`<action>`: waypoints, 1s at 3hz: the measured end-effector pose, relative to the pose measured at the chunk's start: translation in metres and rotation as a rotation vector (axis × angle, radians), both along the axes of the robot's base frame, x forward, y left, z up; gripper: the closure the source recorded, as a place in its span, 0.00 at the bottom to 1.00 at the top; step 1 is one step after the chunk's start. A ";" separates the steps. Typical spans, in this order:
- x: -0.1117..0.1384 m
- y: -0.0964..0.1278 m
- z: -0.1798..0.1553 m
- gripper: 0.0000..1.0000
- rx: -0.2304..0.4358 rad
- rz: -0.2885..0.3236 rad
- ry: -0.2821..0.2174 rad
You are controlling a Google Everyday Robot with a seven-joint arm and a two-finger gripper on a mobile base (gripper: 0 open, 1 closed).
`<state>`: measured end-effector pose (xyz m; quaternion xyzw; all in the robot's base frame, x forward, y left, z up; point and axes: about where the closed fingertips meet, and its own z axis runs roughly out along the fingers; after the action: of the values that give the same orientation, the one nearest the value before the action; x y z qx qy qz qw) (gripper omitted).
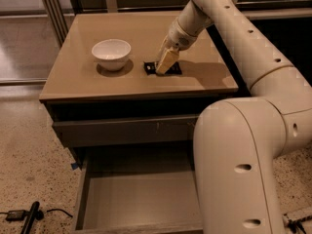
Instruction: Place rxbar chocolate into middle drawer
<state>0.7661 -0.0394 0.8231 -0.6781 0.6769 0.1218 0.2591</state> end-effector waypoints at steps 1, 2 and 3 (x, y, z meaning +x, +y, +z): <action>0.000 0.000 0.000 1.00 0.000 0.000 0.000; 0.000 0.004 0.000 1.00 -0.007 0.011 0.000; -0.005 -0.004 0.011 1.00 -0.020 0.006 -0.018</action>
Offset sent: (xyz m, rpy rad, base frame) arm -0.0023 0.0144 0.0010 -0.0360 -0.0070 0.0480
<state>0.7615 -0.0438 0.8341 -0.6837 0.6738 0.1098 0.2579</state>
